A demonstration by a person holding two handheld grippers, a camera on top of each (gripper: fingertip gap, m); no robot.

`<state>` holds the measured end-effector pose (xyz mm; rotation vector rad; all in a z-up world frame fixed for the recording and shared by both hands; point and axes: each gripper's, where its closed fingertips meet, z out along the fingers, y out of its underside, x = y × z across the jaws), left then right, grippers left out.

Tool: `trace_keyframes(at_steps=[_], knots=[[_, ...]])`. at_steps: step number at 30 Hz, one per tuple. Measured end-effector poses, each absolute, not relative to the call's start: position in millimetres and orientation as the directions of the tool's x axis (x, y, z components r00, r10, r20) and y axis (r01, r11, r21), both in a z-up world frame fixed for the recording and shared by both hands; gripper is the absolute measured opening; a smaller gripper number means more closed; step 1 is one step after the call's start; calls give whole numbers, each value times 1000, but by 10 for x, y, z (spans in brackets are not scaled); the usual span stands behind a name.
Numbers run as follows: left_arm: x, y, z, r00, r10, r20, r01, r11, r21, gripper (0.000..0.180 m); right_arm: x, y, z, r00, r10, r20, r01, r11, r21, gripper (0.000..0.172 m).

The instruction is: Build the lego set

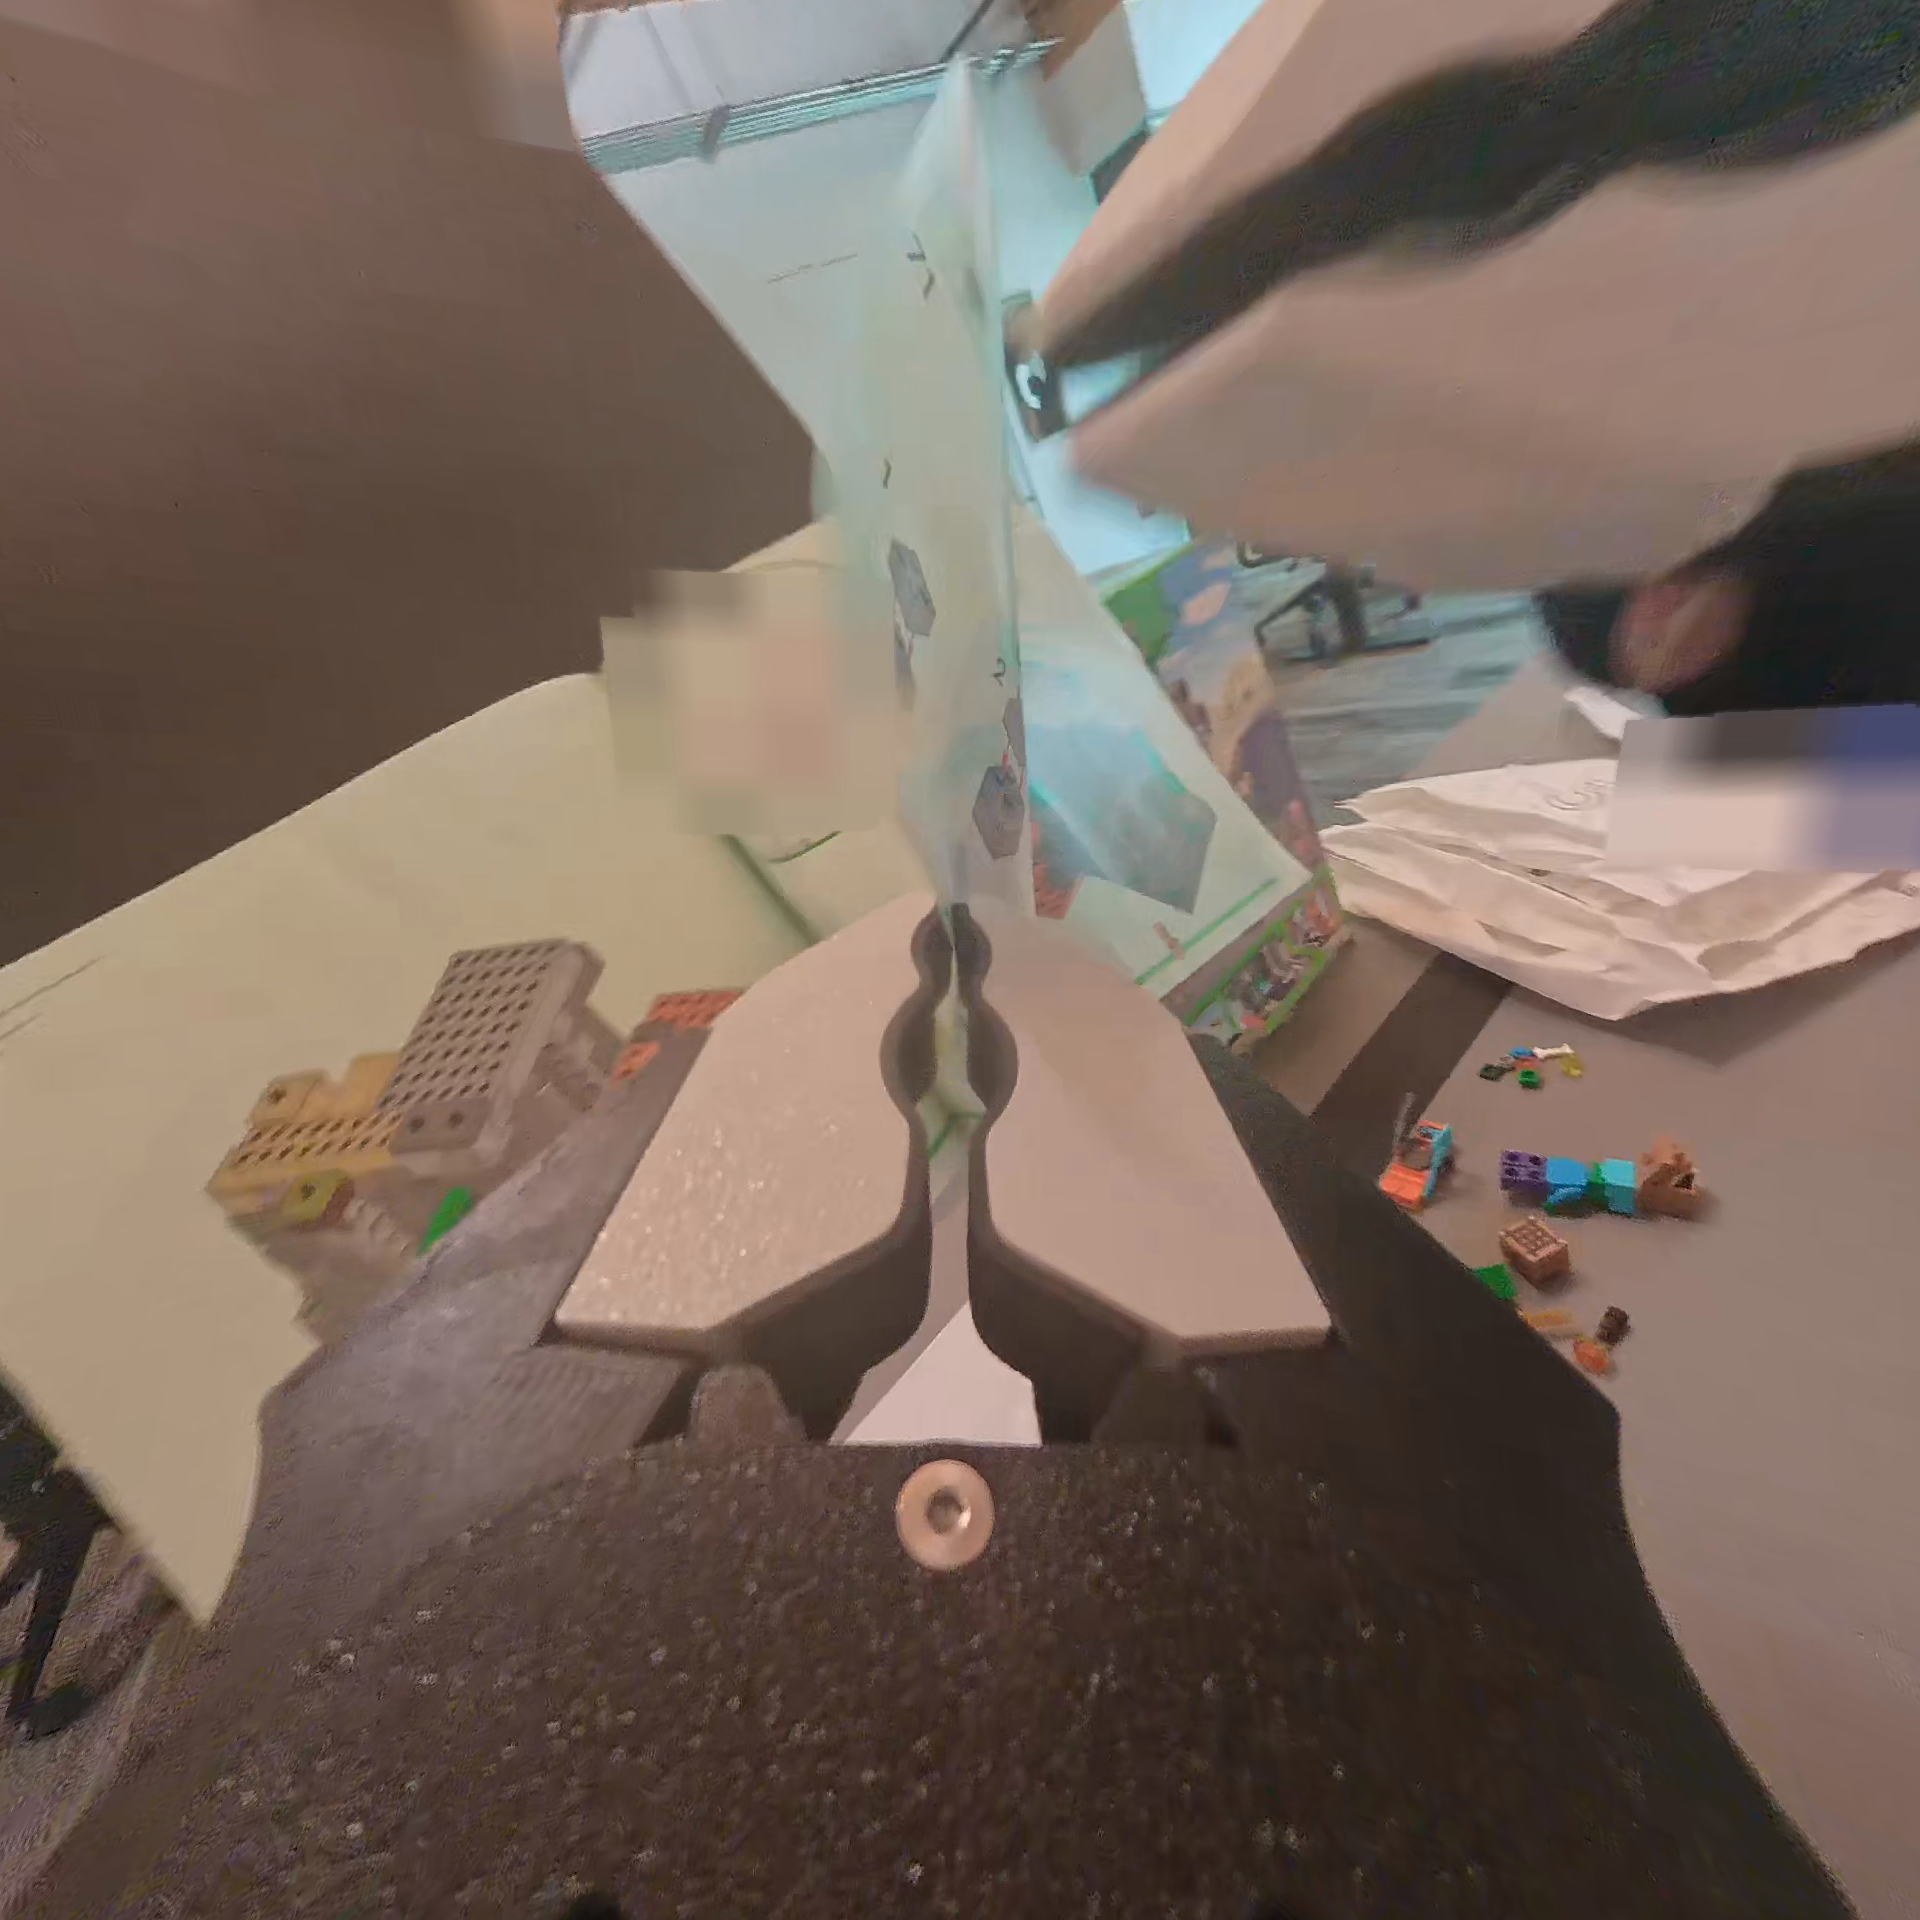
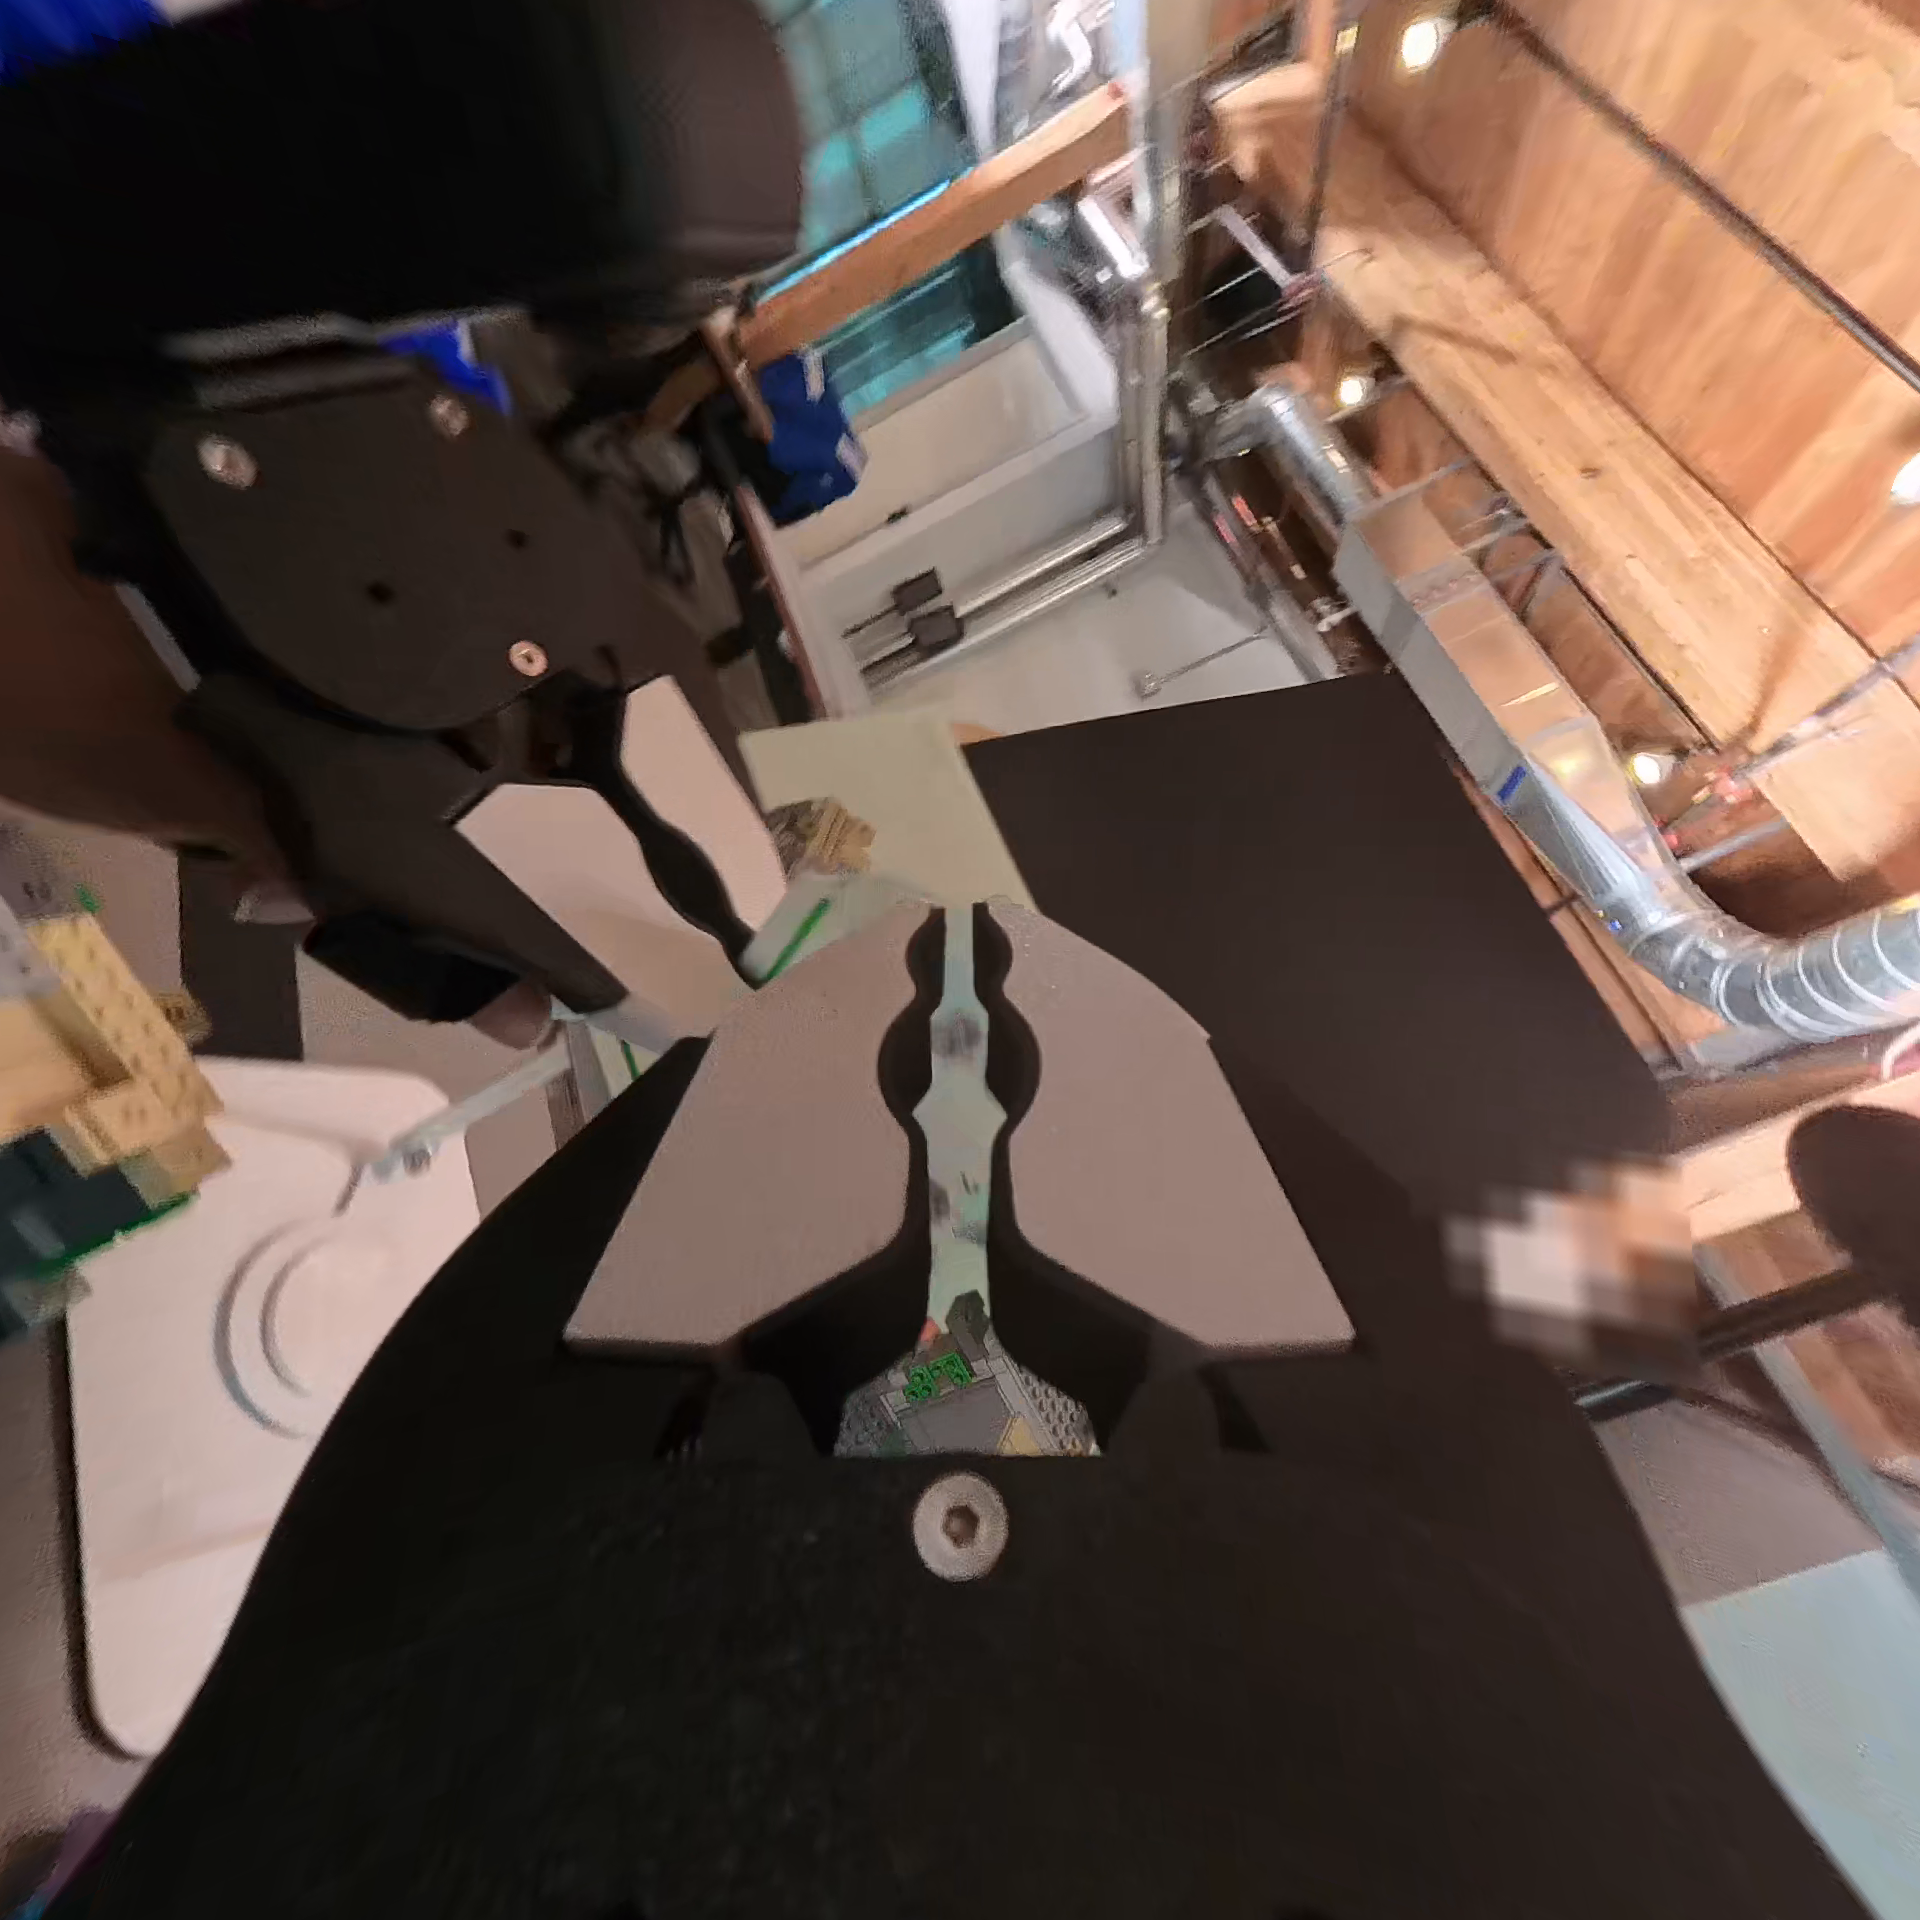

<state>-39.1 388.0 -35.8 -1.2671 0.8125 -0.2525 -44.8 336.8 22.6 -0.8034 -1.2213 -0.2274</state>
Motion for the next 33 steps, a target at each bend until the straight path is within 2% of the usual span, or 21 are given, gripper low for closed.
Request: trace_keyframes(at_steps=[4, 7, 9, 12, 16, 23, 26, 28, 30, 33], knots=[[-754, 3945, -439, 788, -525, -323, -212, 261, -942, 0, -165, 3375, 384, 548, 335, 767, 442, 662, -605, 10], [-1018, 3989, -552, 840, -491, -230, -151, 196, -969, 0, -47, 3703, 89, 592, 406, 696, 465, 532, -707, 14], [-1166, 4011, -627, 863, -472, -181, -119, 159, -980, 0, -75, 3929, -187, 579, 429, 693, 523, 456, -720, 14], [-1331, 4045, -734, 884, -451, -120, -81, 106, -991, 1, -276, 4152, -474, 529, 446, 723, 605, 399, -689, 12], [-1449, 4121, -850, 892, -444, -87, -72, 50, -996, 1, -670, 4330, -559, 465, 439, 769, 679, 381, -628, 7], [-1737, 4262, -986, 902, -432, -17, -49, -62, -997, 10, -953, 4752, -768, 295, 355, 887, 885, 249, -394, 2], [-2051, 4190, -809, 939, -344, 17, 19, 4, -1000, 8, -970, 4821, -834, 269, 336, 902, 903, 238, -358, 0], [-2070, 4092, -626, 945, -325, -43, -14, 94, -996, 3, -974, 4844, -844, 256, 314, 914, 908, 246, -338, 0], [-1822, 4038, -519, 911, -394, -122, -74, 136, -988, 0, -978, 4859, -850, 260, 308, 915, 905, 253, -342, 0], [-1238, 4160, -691, 806, -569, -162, -183, 22, -983, 0, -962, 4843, -842, 289, 324, 901, 883, 275, -381, 0]])
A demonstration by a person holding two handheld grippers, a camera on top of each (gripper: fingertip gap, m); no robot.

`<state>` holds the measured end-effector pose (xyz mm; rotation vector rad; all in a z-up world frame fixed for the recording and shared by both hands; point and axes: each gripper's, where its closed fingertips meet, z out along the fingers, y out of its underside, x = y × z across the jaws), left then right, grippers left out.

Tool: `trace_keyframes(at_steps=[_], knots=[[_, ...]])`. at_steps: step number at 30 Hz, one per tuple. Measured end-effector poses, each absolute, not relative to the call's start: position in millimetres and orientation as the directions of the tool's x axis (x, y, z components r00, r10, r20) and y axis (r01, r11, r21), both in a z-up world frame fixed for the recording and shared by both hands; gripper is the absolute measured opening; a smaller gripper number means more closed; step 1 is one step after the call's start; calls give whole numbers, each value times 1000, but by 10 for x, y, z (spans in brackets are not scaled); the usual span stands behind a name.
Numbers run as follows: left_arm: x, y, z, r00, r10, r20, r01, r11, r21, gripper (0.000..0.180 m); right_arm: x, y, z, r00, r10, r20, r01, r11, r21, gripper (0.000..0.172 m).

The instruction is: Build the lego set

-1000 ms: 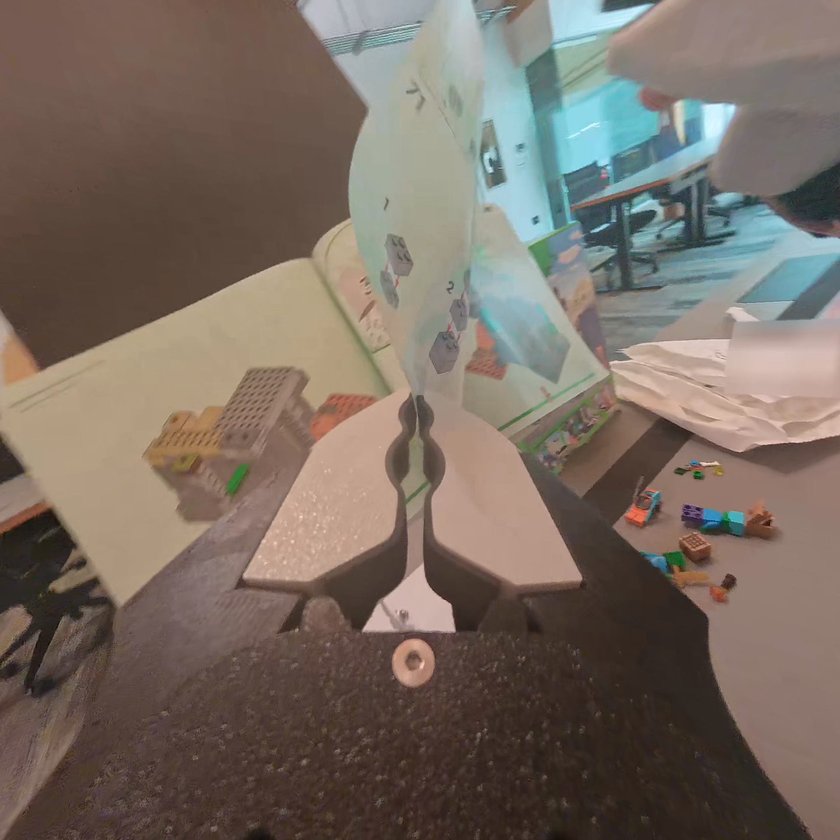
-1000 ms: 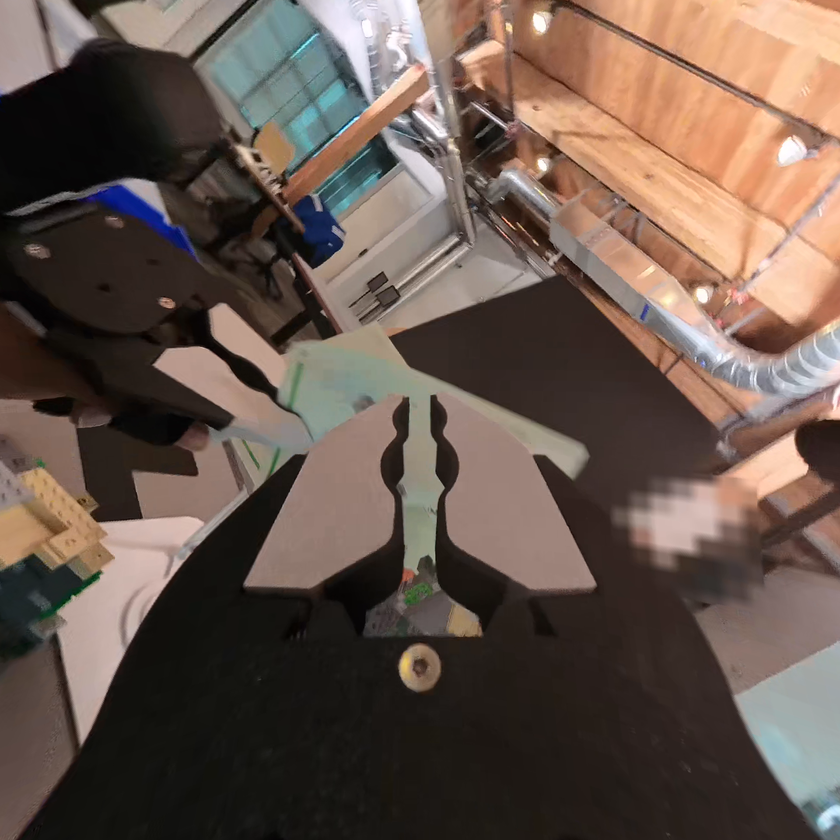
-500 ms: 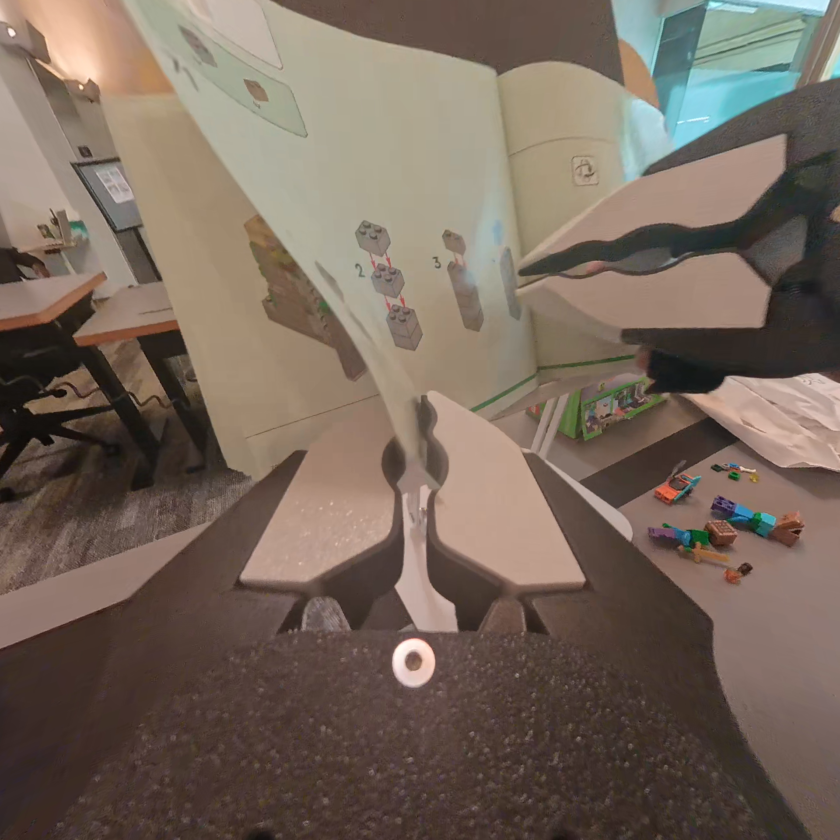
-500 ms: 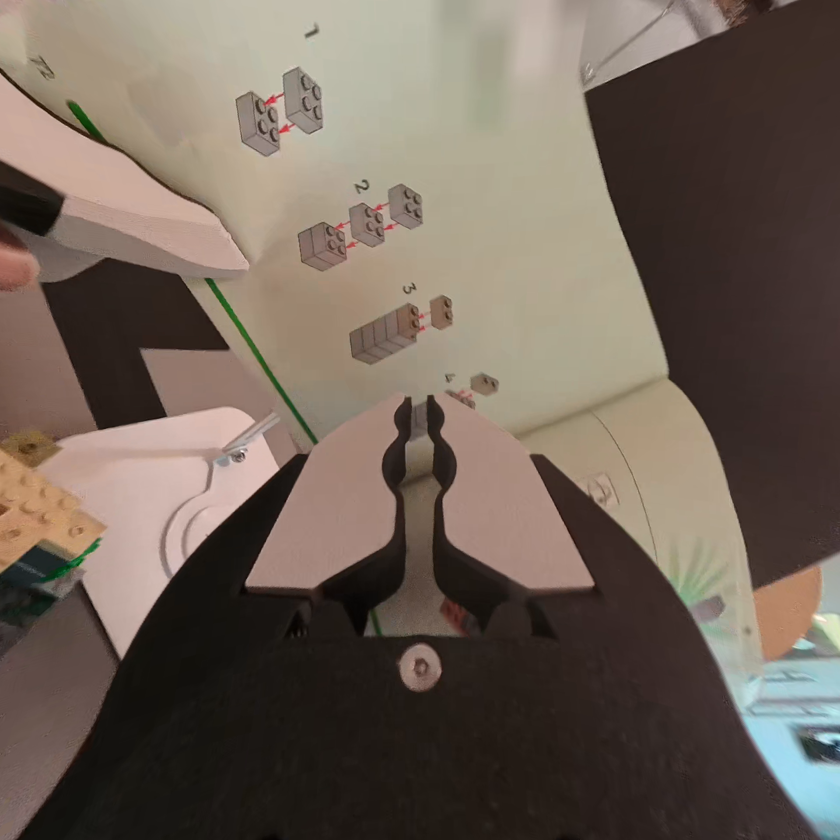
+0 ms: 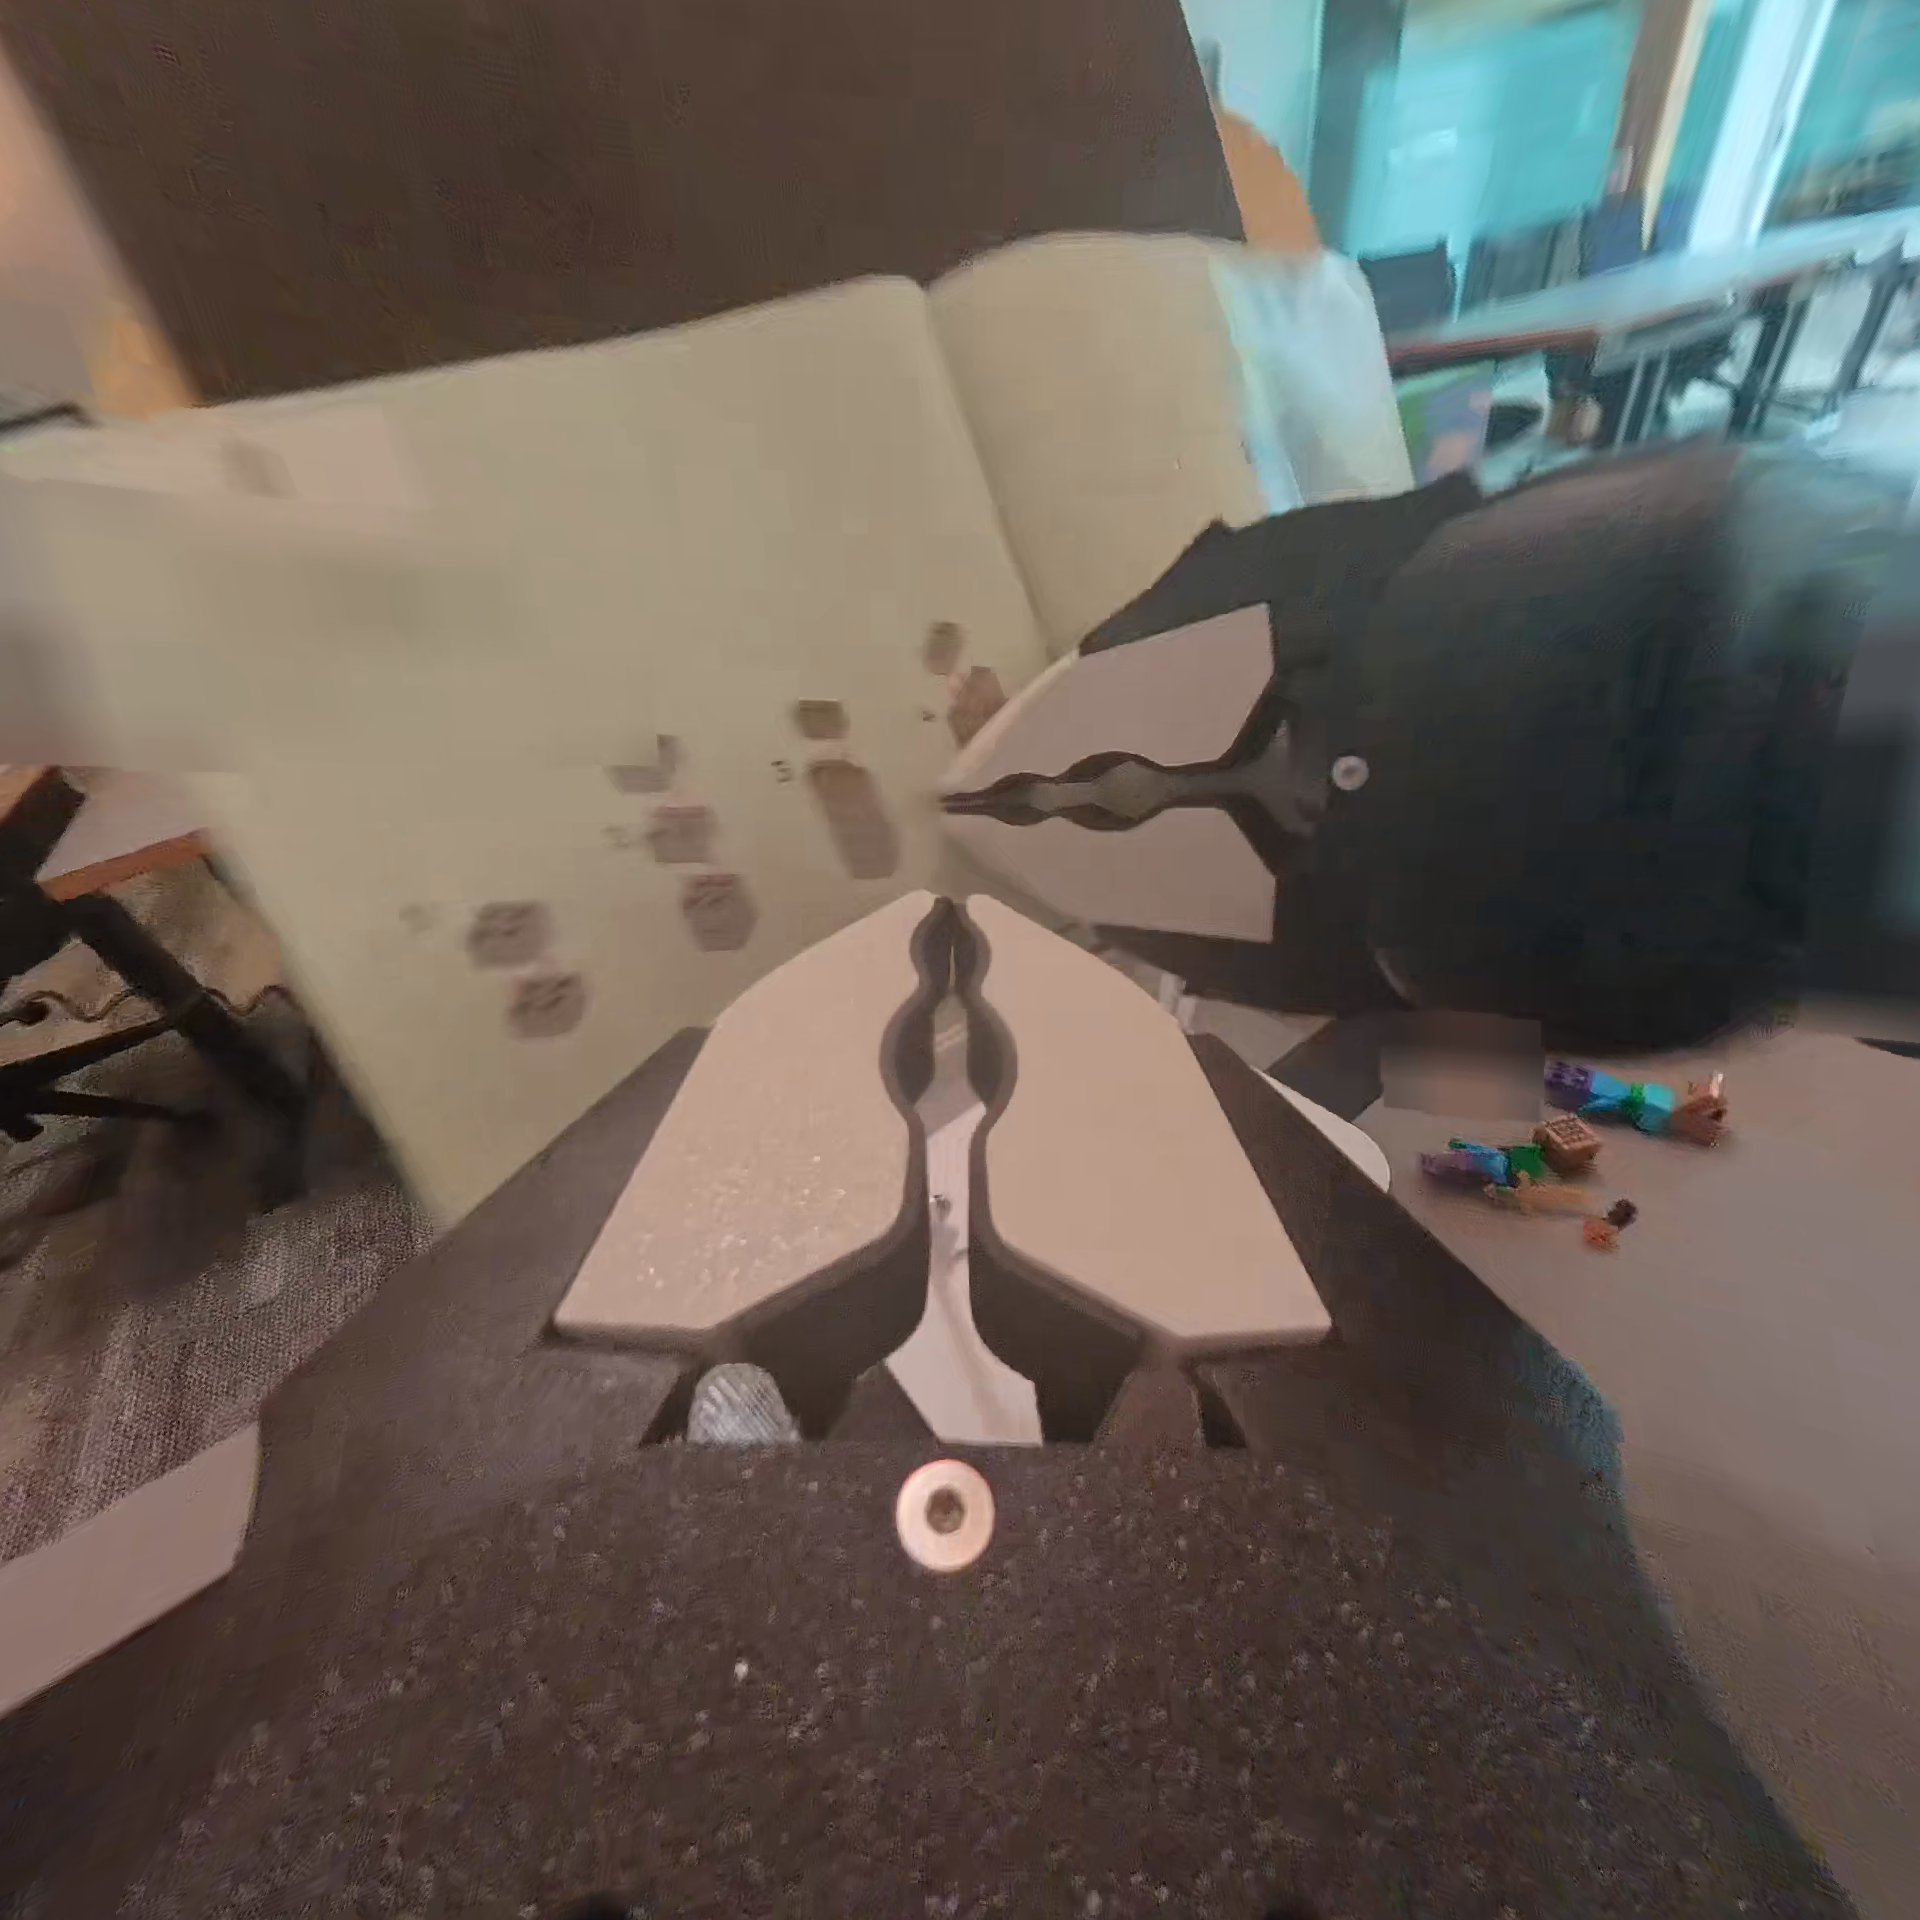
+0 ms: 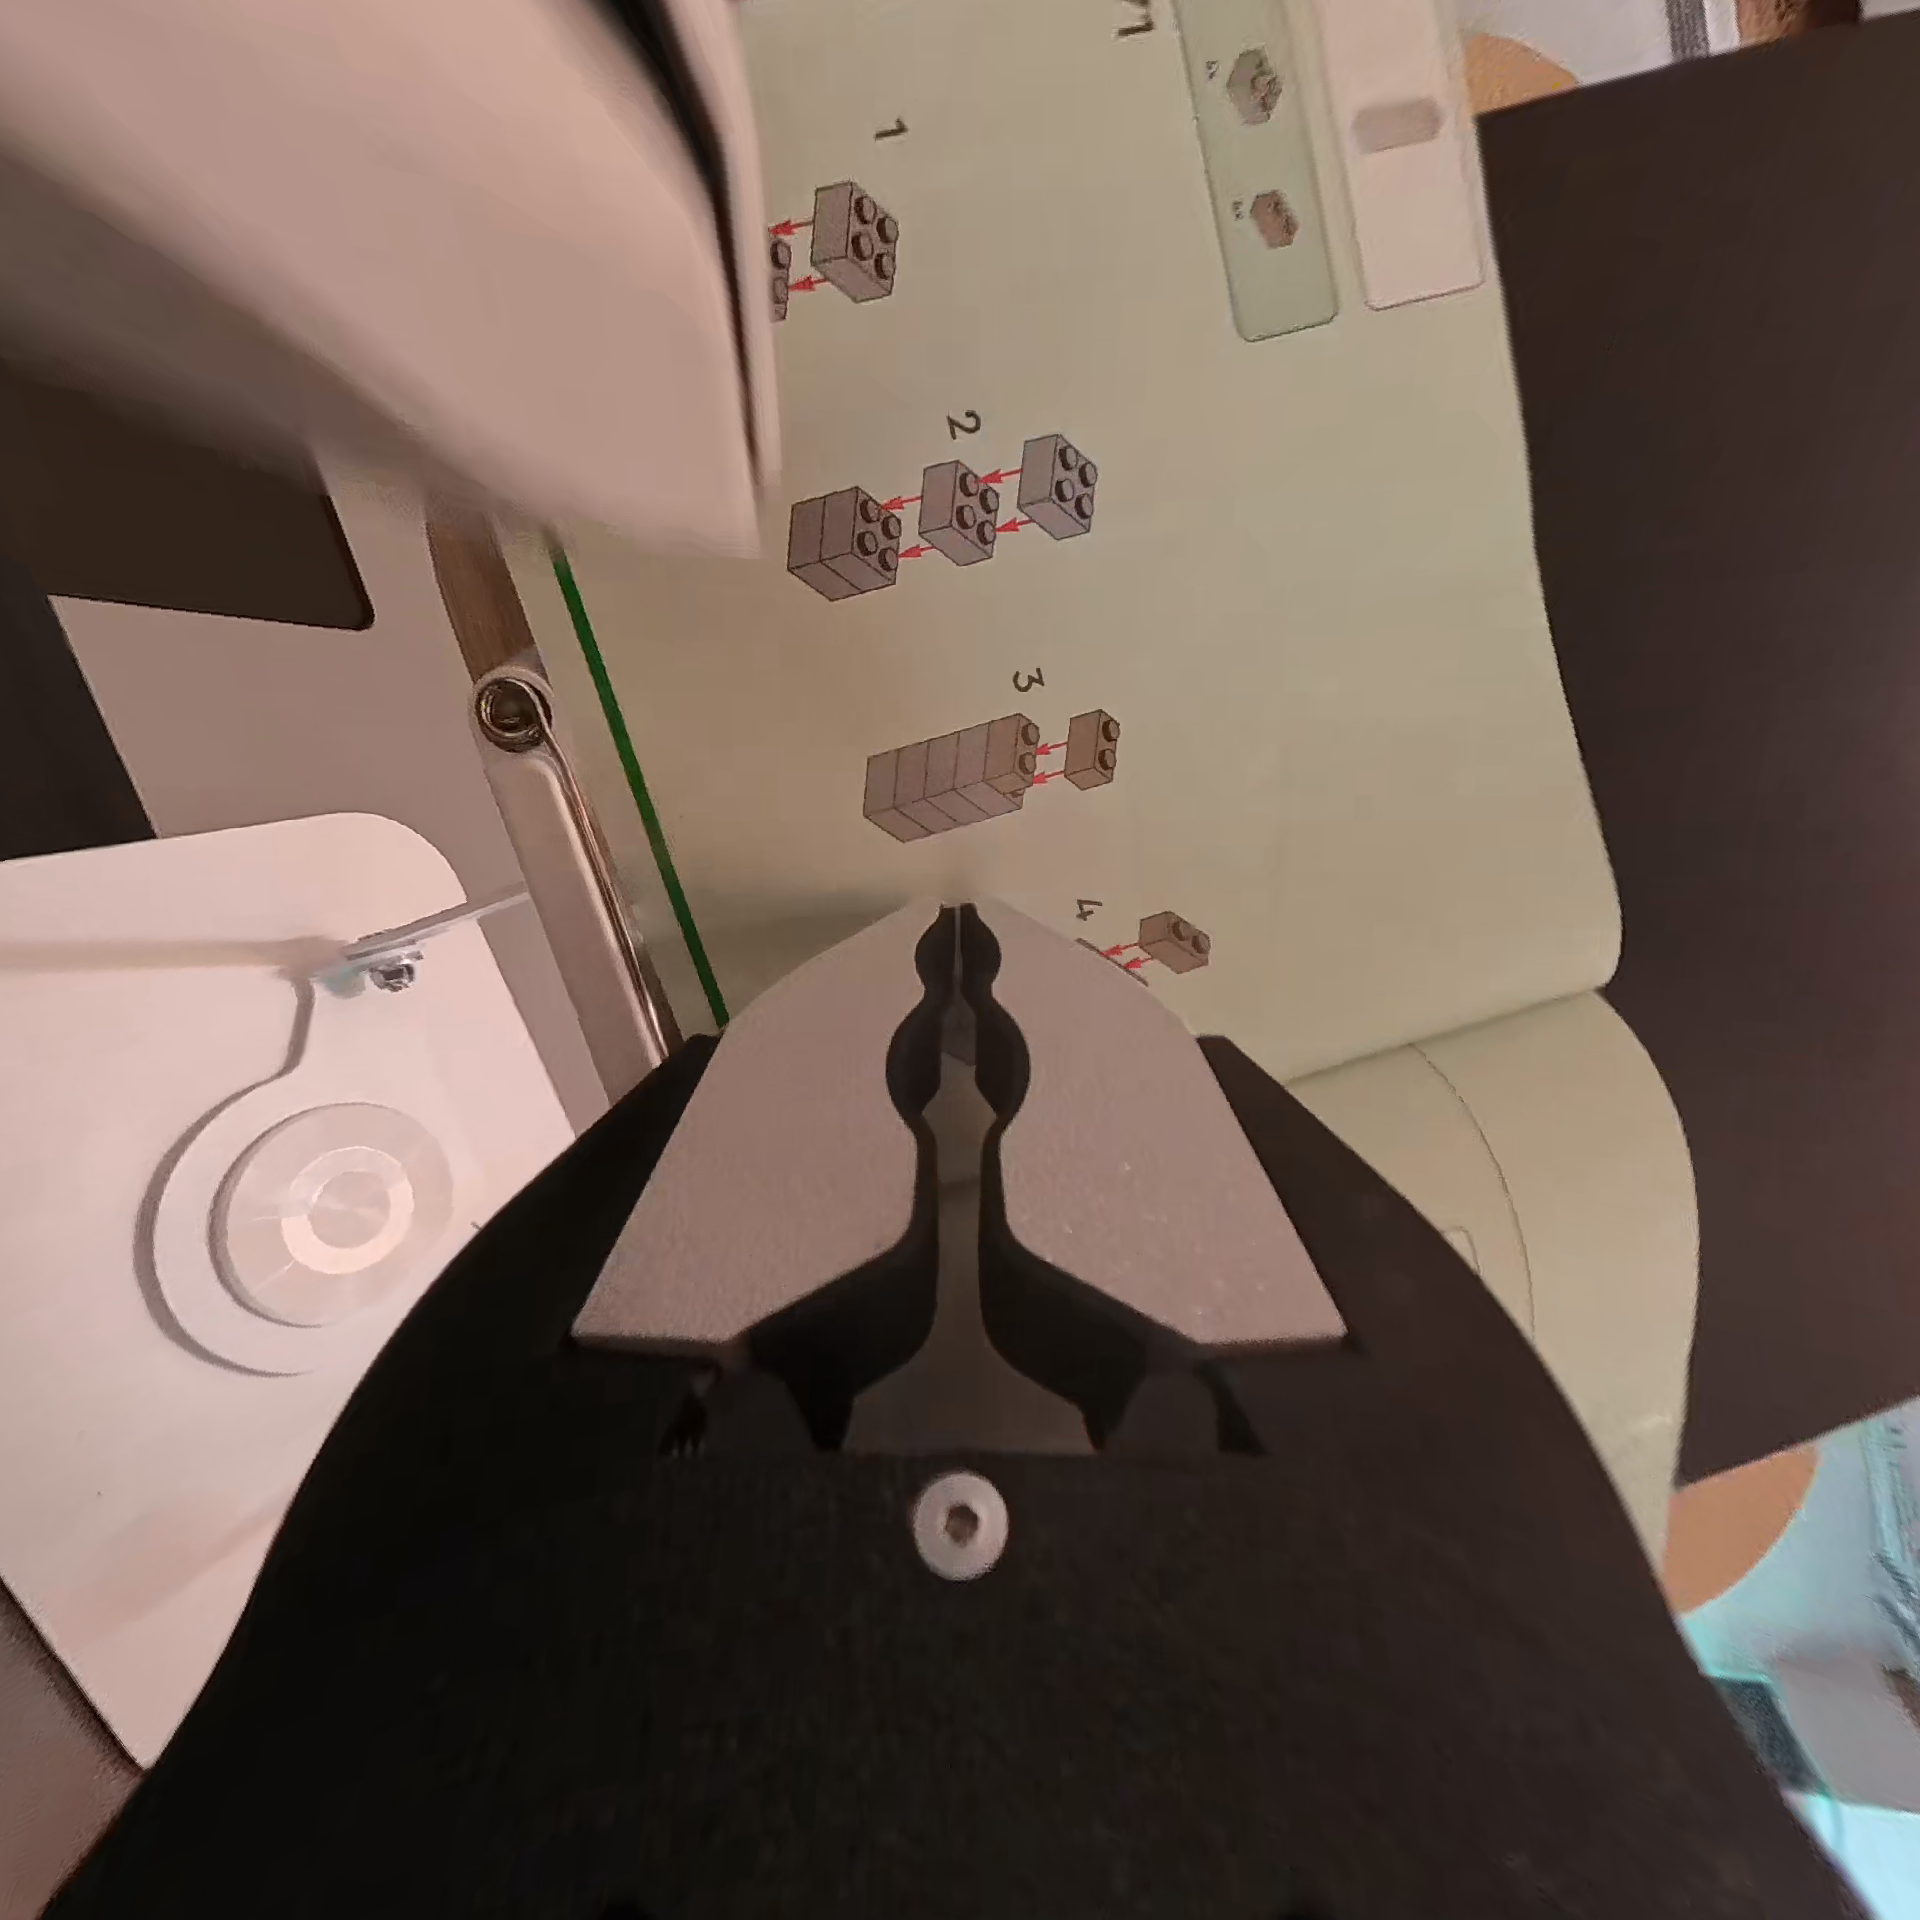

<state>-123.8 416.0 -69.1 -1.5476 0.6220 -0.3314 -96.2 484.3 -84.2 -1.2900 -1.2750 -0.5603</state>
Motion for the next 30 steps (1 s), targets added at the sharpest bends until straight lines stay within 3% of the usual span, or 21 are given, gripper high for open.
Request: trace_keyframes(at_steps=[5, 10, 14, 26, 30], knots=[[-744, 4569, -723, 735, -639, -229, -277, 27, -961, 0, -774, 4742, -743, 357, 353, 865, 833, 299, -466, 3], [-648, 4827, -753, 727, -586, -358, -428, 21, -904, 0, -455, 4728, -594, 435, 378, 817, 779, 296, -552, 2], [-437, 4729, -614, 664, -652, -365, -424, 72, -903, 0, -367, 4805, -616, 450, 437, 779, 753, 283, -594, 1], [-495, 4712, -1161, 473, -743, -474, -688, 25, -725, 0, -489, 4757, -1146, 138, 521, 842, 872, 339, -353, 0], [-559, 4712, -1213, 461, -771, -439, -713, -27, -701, 0, -478, 4736, -1207, 82, 624, 777, 891, 303, -337, 0]])
